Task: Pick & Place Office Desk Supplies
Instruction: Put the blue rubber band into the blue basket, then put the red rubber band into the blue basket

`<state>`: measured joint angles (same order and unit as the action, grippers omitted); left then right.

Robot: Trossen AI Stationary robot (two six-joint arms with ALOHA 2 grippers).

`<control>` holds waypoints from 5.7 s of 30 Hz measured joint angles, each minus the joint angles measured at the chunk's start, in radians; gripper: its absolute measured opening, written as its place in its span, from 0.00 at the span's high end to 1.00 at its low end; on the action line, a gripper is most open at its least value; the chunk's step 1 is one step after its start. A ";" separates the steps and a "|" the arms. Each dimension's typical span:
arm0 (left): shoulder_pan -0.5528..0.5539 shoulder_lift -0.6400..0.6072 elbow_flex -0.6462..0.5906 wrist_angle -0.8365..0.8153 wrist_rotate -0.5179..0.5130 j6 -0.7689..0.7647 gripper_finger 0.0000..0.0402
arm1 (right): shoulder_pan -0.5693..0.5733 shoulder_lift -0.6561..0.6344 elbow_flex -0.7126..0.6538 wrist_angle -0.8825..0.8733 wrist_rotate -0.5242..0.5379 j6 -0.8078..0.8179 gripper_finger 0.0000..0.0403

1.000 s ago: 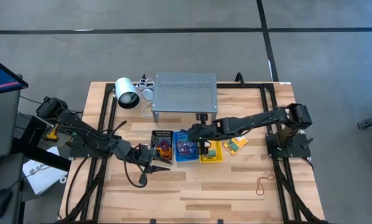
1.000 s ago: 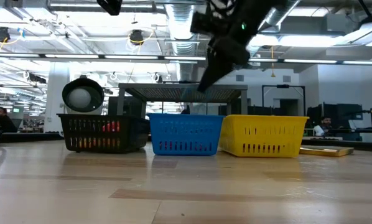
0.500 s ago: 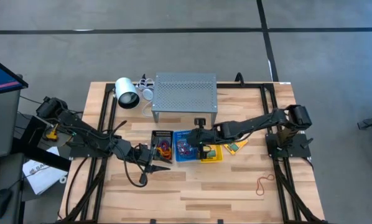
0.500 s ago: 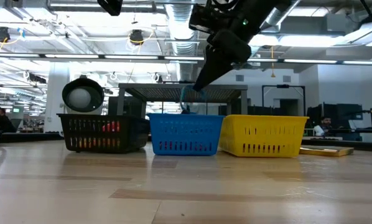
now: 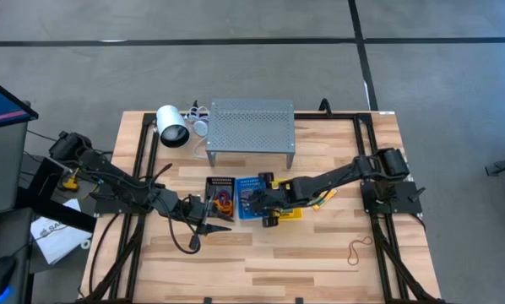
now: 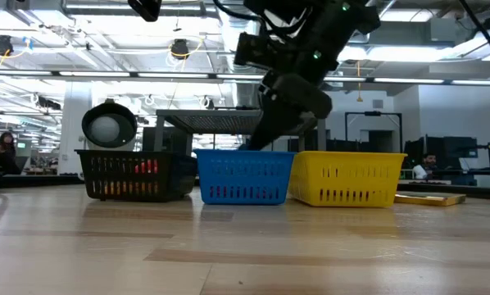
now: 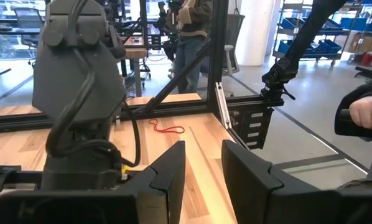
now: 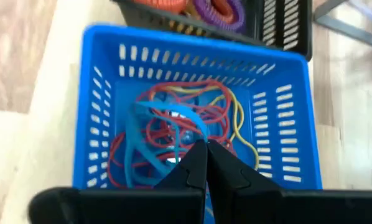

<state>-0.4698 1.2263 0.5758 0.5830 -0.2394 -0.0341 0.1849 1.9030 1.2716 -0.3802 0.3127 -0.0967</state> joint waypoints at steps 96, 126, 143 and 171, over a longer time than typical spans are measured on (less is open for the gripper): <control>0.000 0.000 0.000 0.113 0.001 -0.042 0.75 | 0.659 -0.333 -0.038 -0.695 -0.038 0.807 0.48; 0.000 0.000 0.000 0.090 0.001 -0.030 0.75 | 0.929 -0.332 -0.409 -0.458 -0.236 1.445 0.48; 0.000 0.000 0.000 0.090 0.001 -0.034 0.75 | 0.934 -0.274 -0.444 -0.240 -0.226 1.522 0.48; 0.000 0.000 0.000 0.087 0.002 -0.034 0.75 | 0.973 -0.262 -0.443 -0.271 -0.230 1.608 0.68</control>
<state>-0.4702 1.2260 0.5758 0.6696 -0.2379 -0.0681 1.1576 1.6413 0.8291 -0.6510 0.0830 1.5112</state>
